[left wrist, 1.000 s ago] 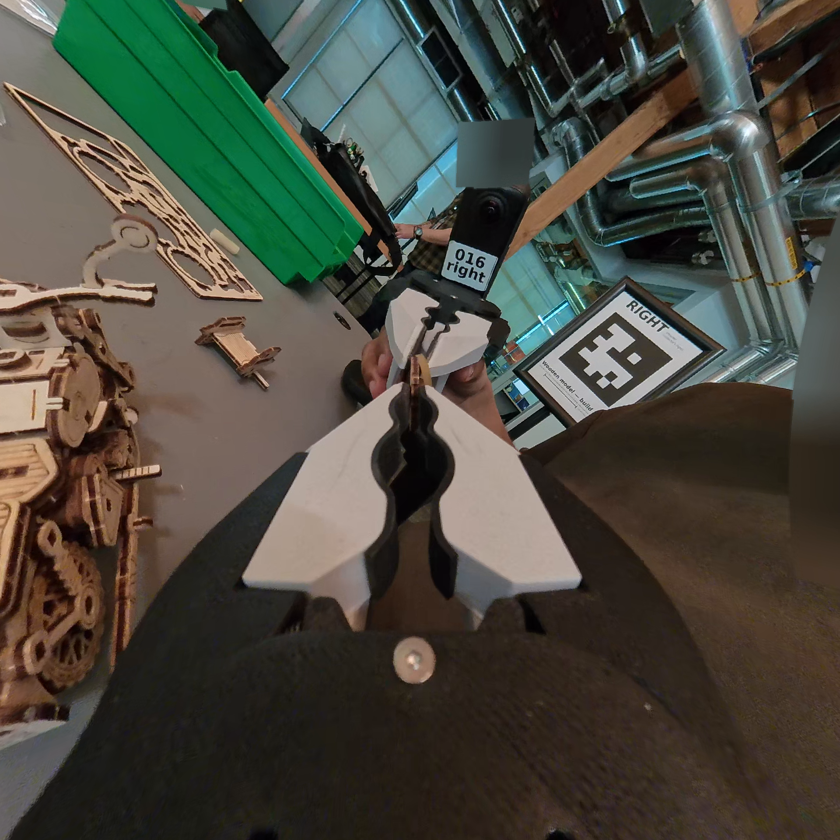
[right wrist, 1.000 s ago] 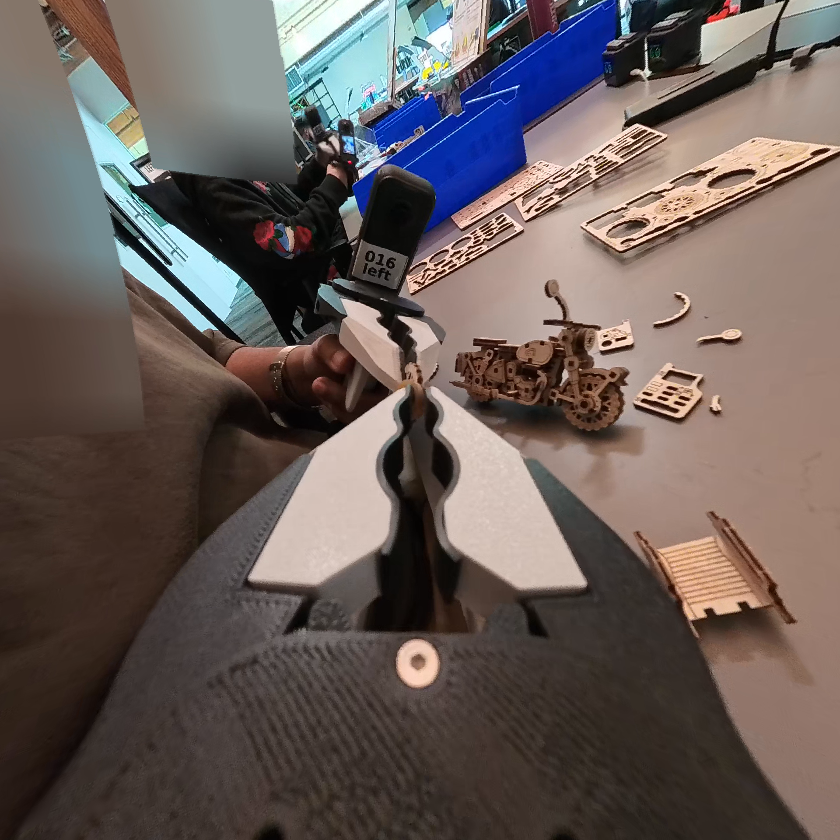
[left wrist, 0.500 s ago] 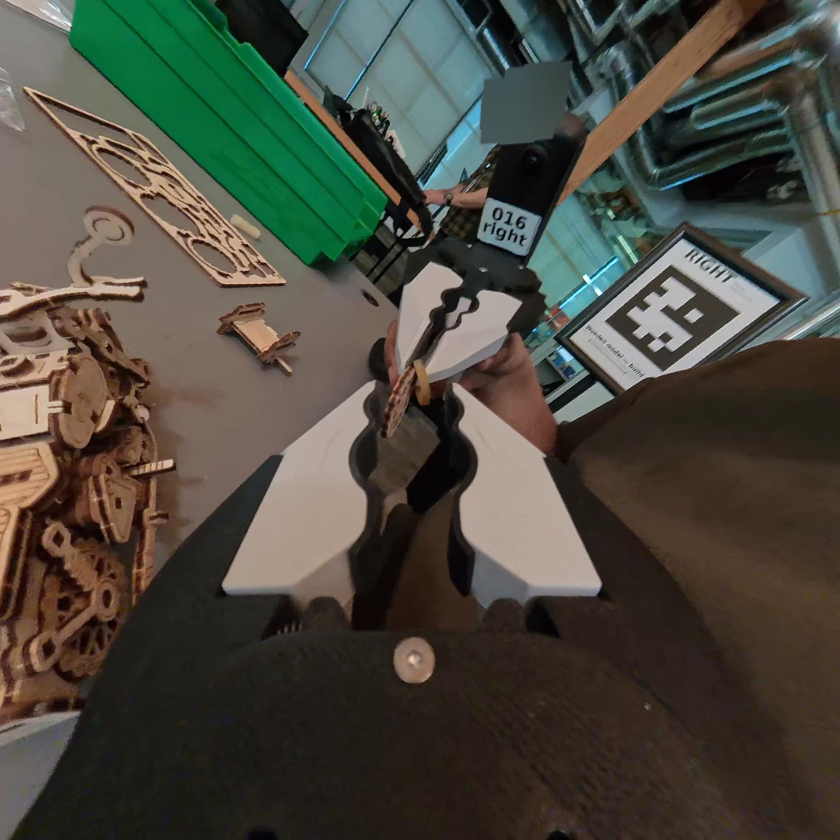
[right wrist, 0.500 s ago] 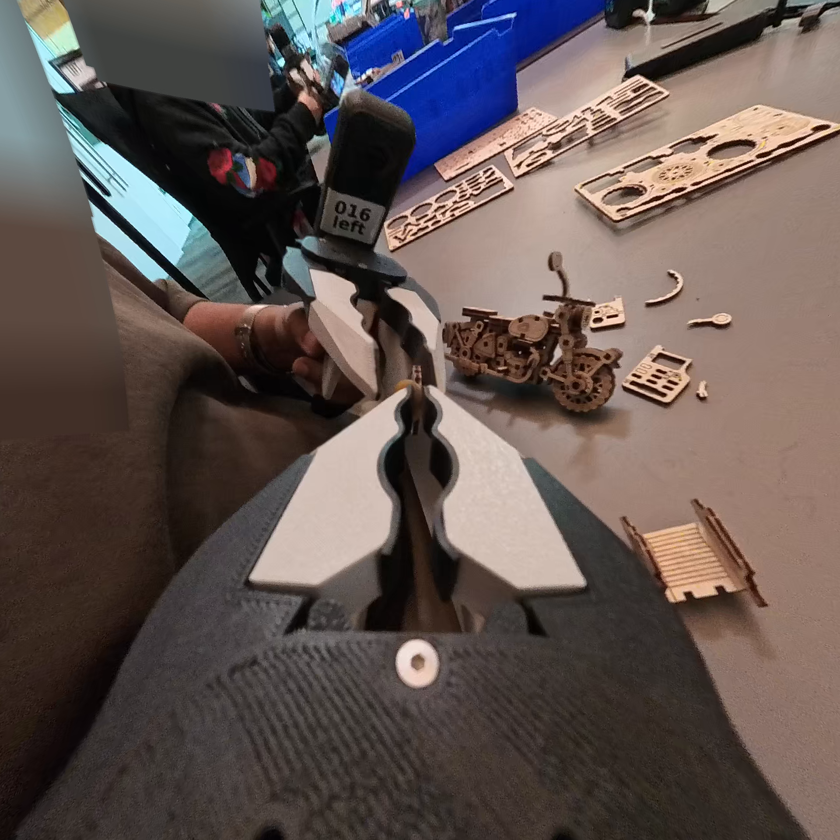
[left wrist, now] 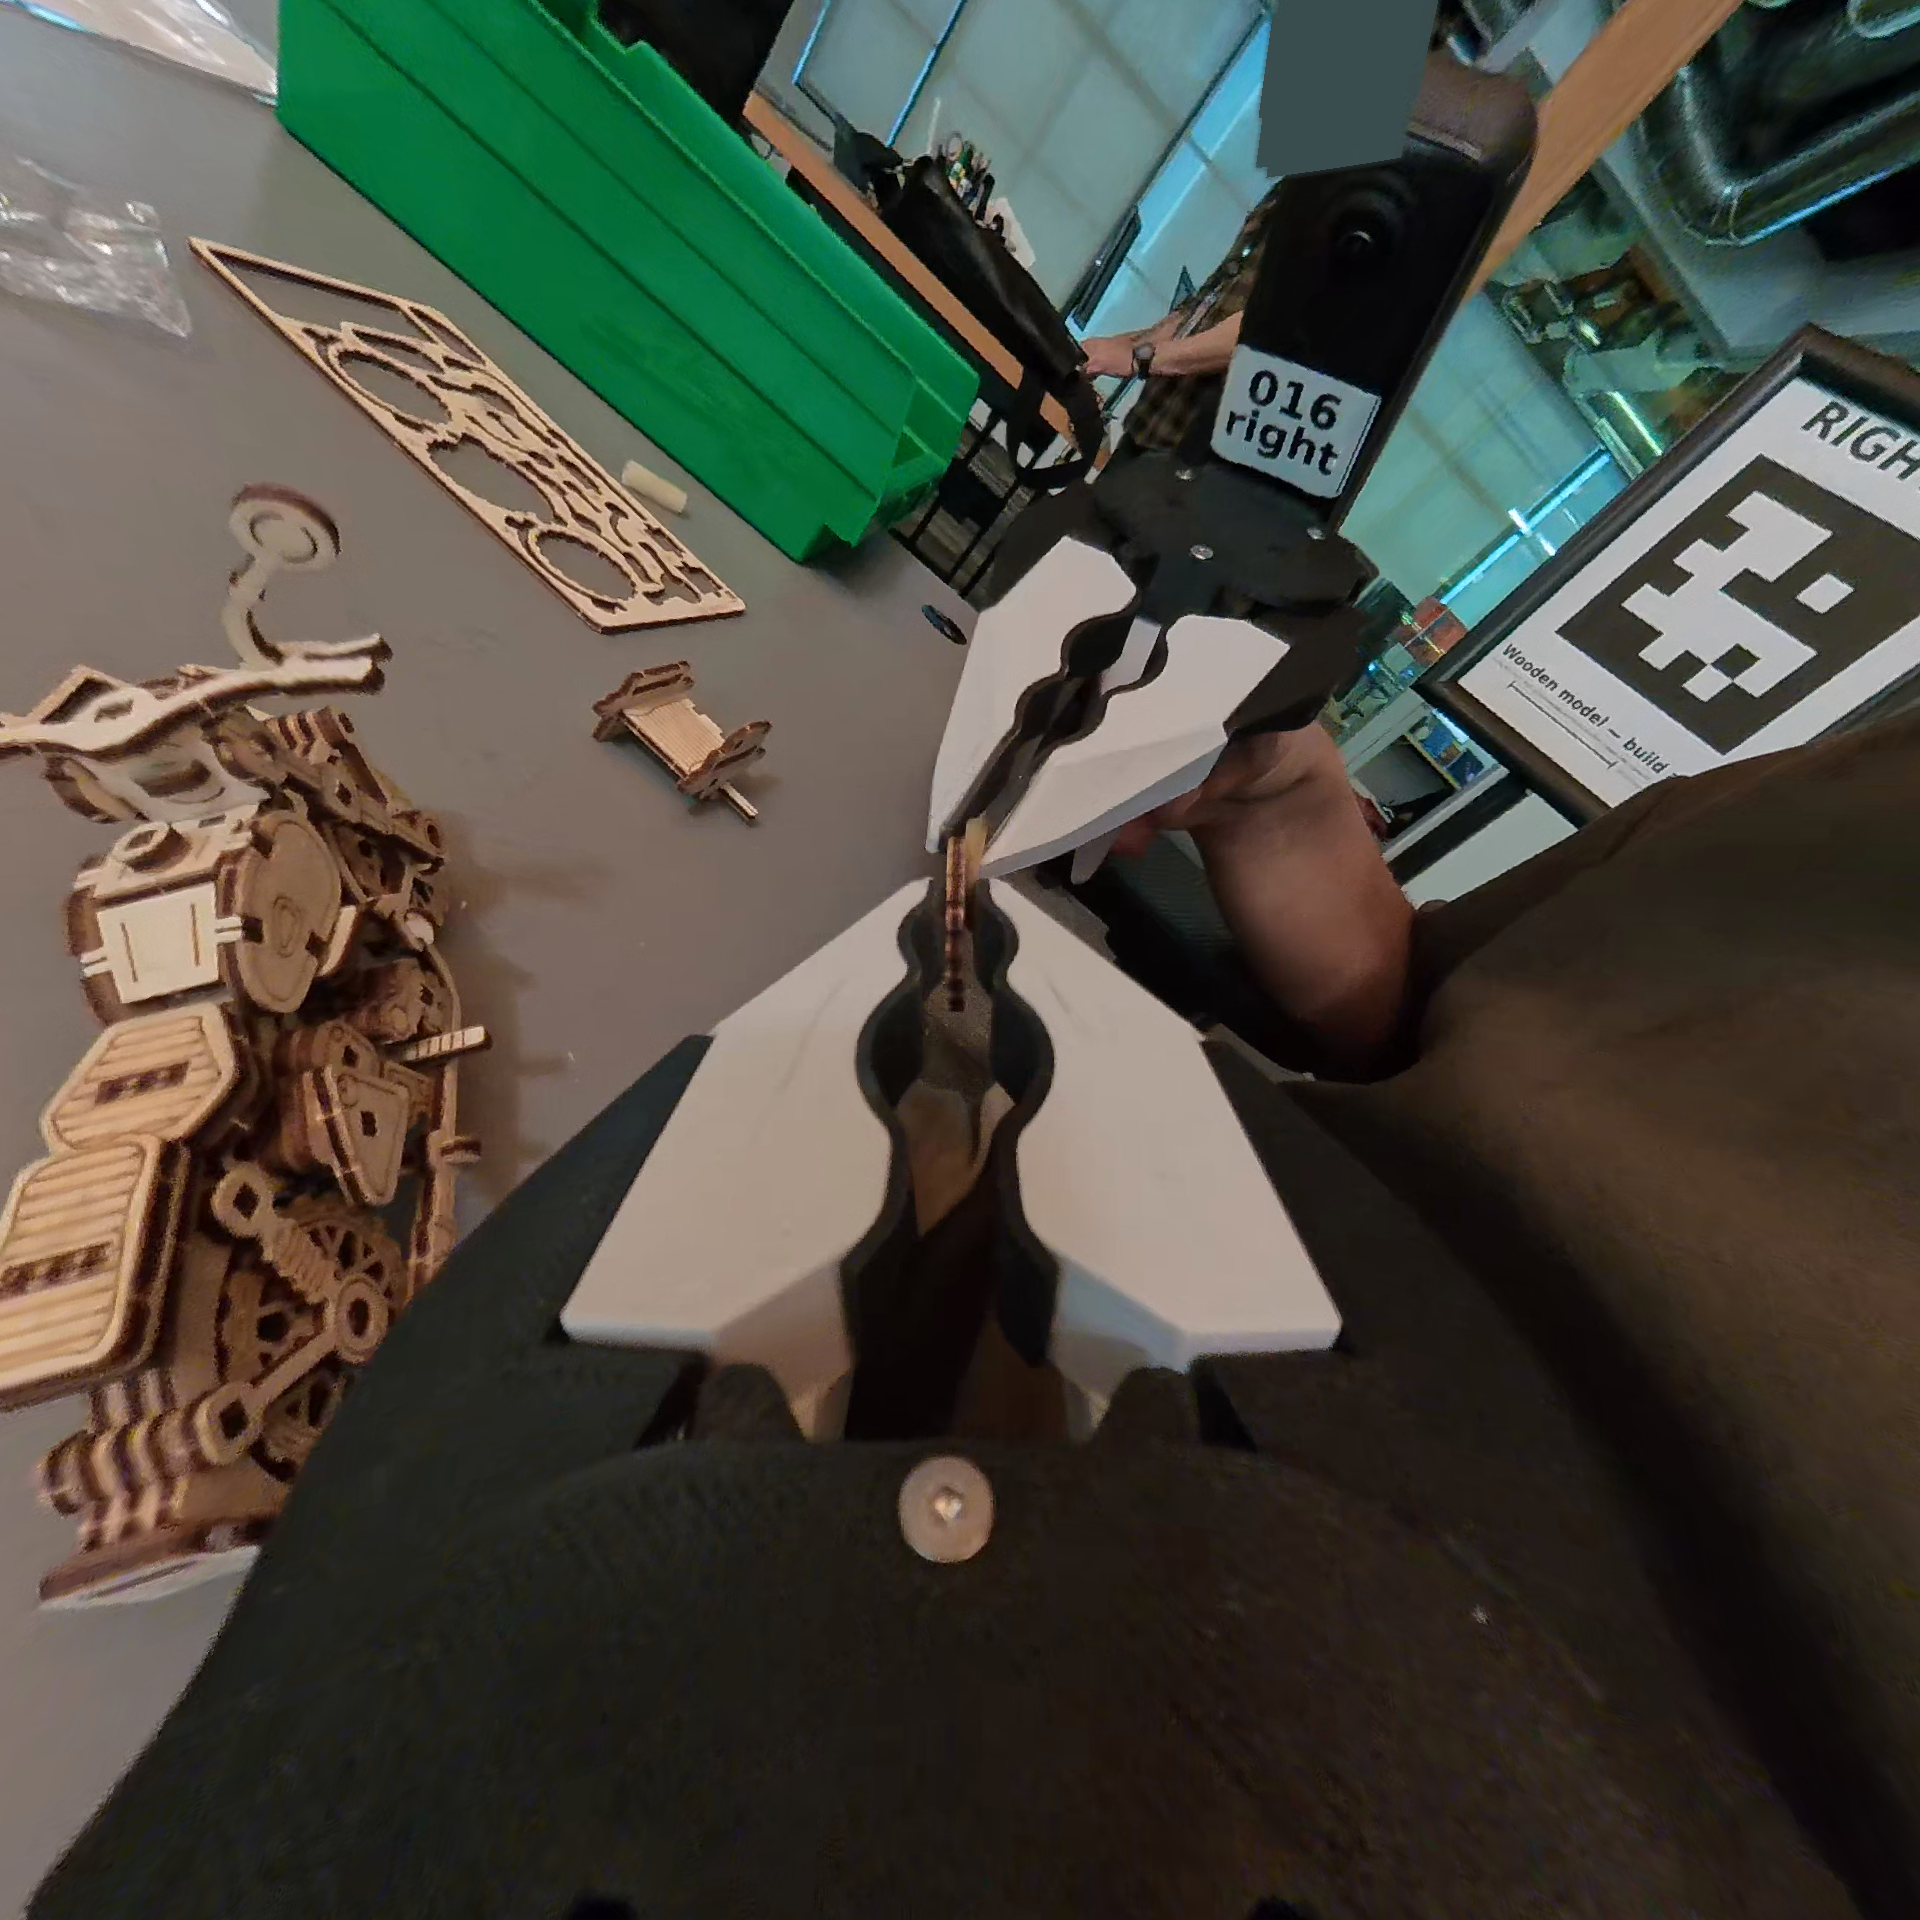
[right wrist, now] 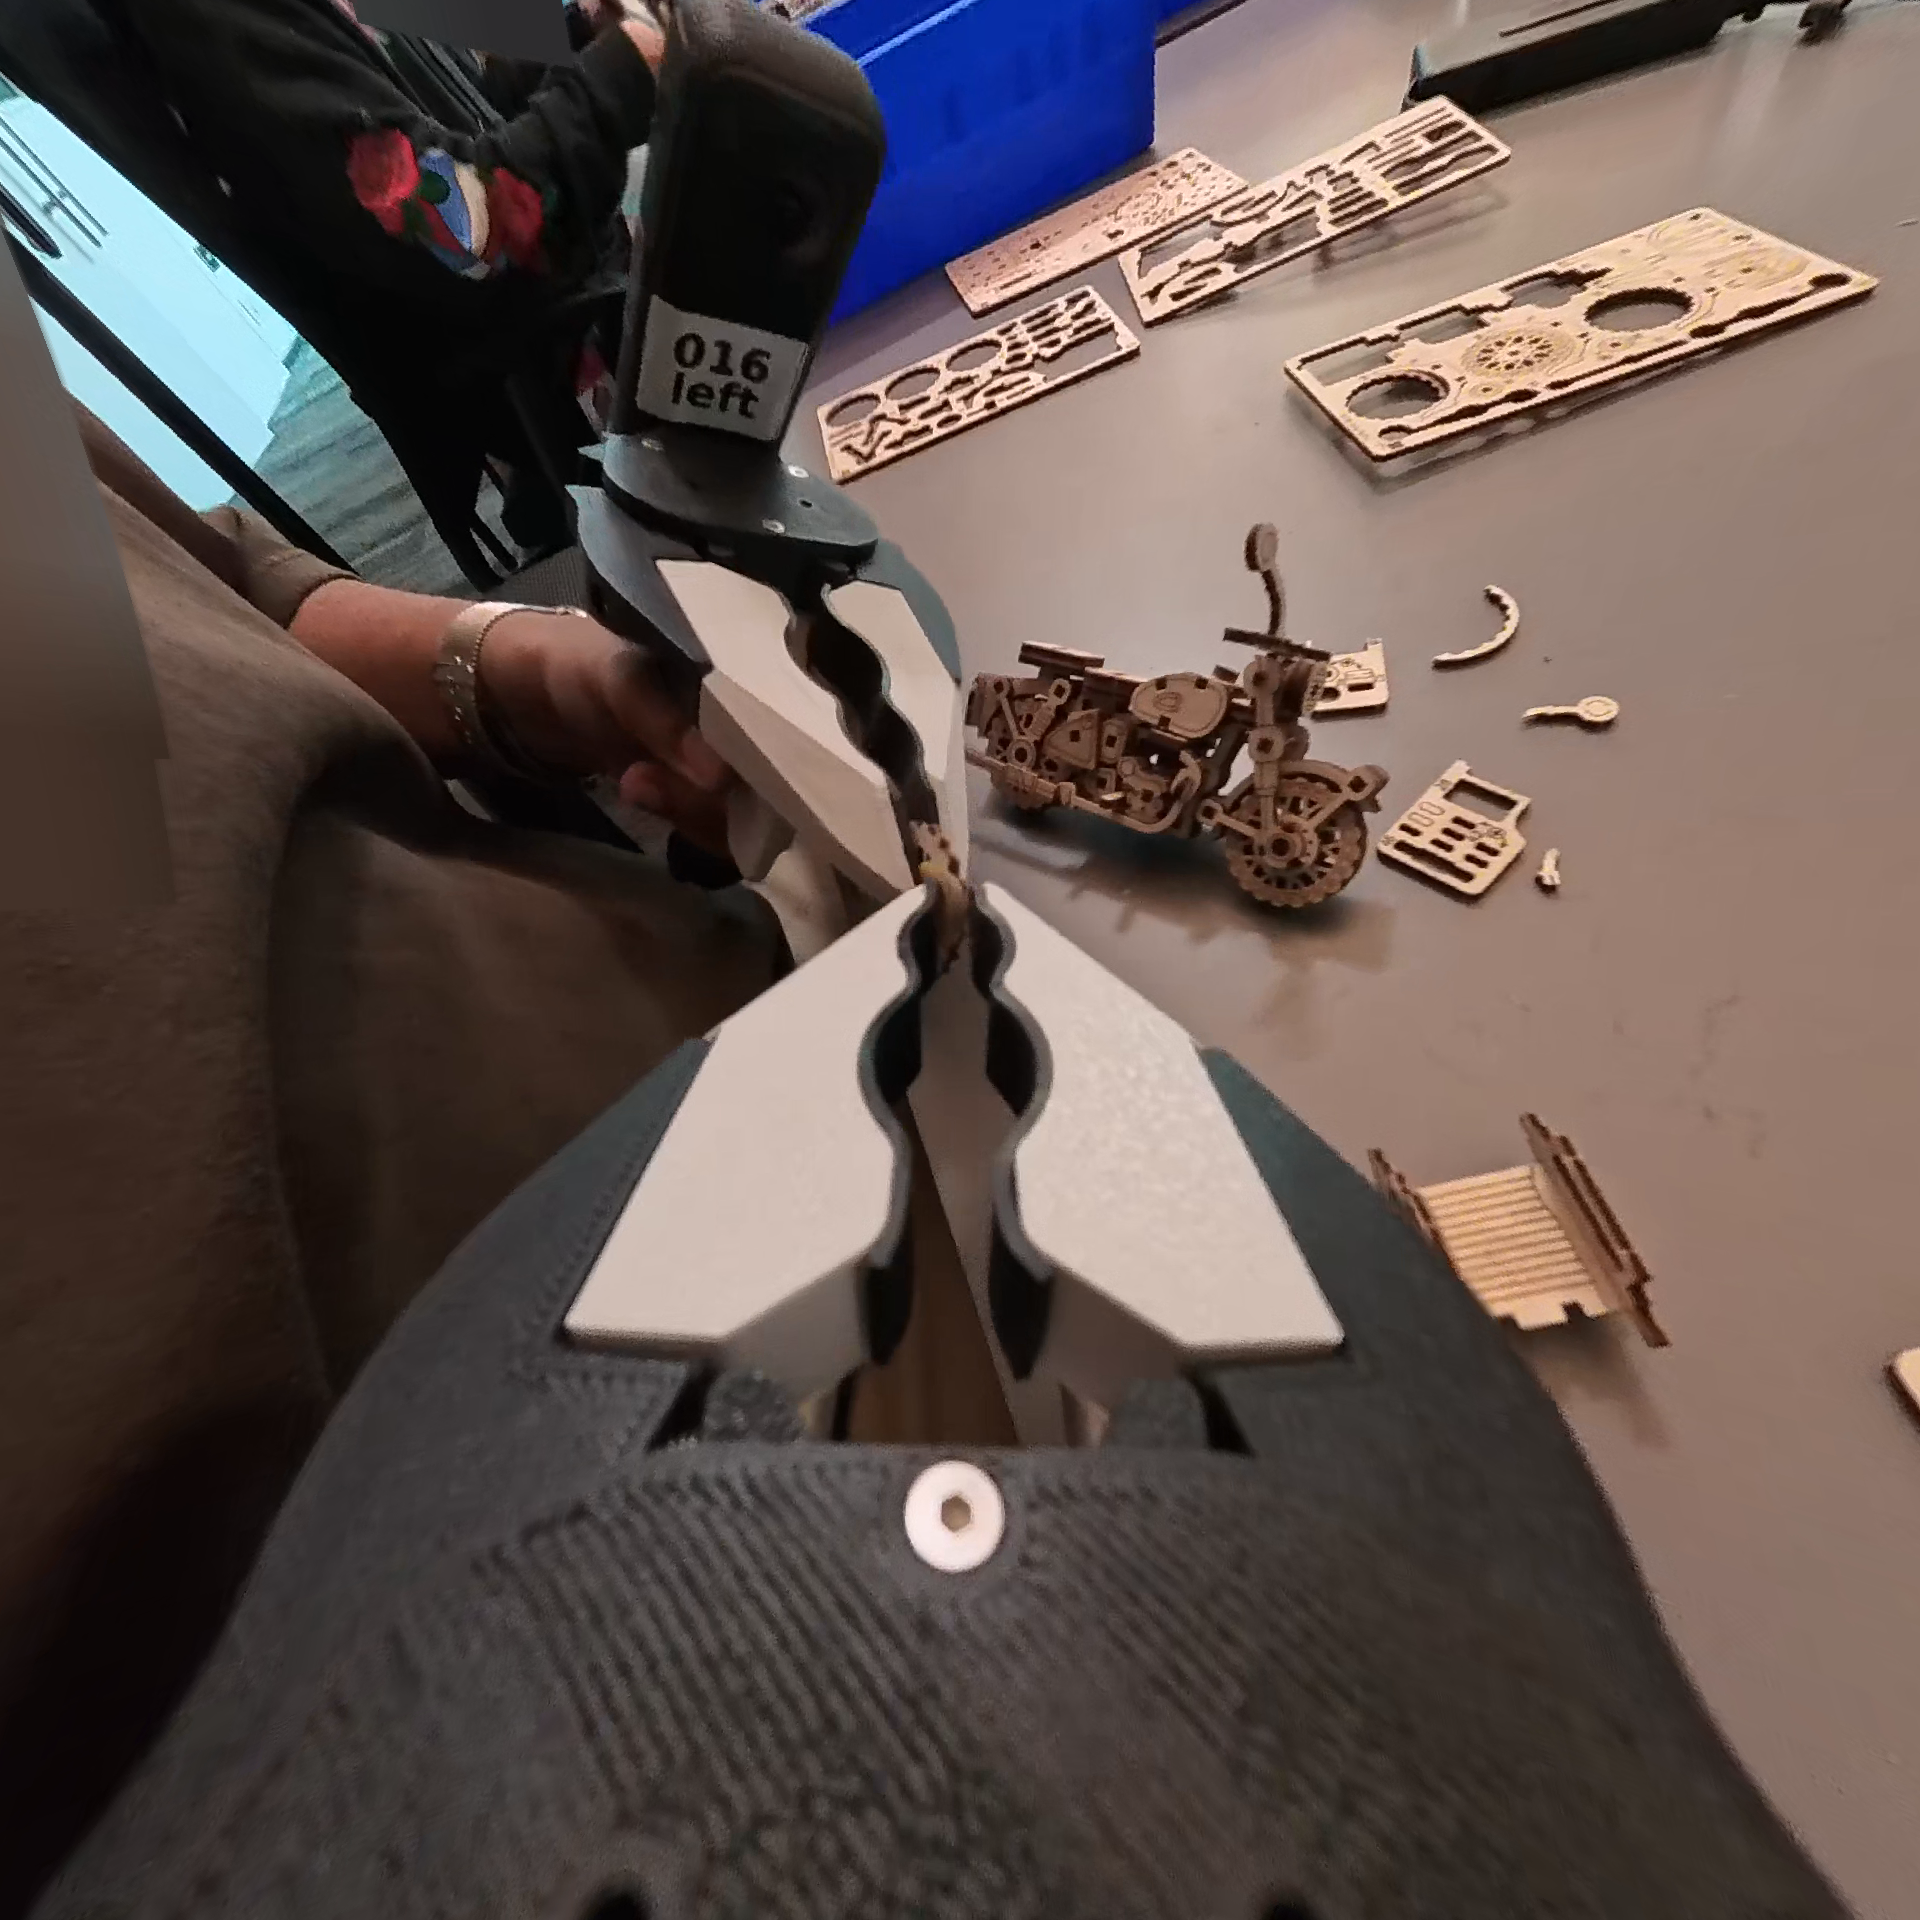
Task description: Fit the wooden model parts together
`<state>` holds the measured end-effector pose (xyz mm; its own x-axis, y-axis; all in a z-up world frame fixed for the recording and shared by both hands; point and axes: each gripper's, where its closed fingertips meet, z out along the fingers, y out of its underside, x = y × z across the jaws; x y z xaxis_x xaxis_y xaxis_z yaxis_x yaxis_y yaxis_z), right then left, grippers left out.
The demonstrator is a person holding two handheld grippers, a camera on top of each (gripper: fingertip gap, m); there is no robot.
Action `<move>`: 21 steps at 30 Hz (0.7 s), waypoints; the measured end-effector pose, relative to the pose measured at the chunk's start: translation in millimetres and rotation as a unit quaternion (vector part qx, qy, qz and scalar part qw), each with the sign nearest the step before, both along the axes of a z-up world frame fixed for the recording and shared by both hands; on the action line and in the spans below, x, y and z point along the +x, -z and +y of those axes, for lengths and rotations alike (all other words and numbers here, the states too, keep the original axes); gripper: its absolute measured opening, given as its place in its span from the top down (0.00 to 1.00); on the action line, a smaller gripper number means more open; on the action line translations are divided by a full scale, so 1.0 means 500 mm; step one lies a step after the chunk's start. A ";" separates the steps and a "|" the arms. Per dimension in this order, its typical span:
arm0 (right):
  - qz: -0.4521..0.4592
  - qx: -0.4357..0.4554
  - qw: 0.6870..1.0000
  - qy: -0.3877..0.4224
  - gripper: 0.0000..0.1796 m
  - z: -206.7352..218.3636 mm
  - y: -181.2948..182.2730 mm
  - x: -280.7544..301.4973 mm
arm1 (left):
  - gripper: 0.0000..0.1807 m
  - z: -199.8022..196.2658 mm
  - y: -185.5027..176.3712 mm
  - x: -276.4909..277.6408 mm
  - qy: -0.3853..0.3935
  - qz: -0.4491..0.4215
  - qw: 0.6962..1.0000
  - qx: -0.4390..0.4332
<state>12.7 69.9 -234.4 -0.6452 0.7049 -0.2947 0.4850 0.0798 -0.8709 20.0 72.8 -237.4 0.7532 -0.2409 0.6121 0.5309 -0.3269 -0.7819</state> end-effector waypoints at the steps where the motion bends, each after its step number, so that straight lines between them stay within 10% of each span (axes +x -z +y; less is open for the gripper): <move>1: 0.003 -0.006 1.000 0.001 0.97 -0.001 -0.004 -0.001 | 0.99 -0.001 -0.003 -0.001 0.001 0.003 1.000 0.004; 21: 0.015 0.023 0.999 0.026 1.00 0.012 -0.009 -0.008 | 0.99 -0.003 -0.028 -0.019 -0.021 -0.026 0.999 0.035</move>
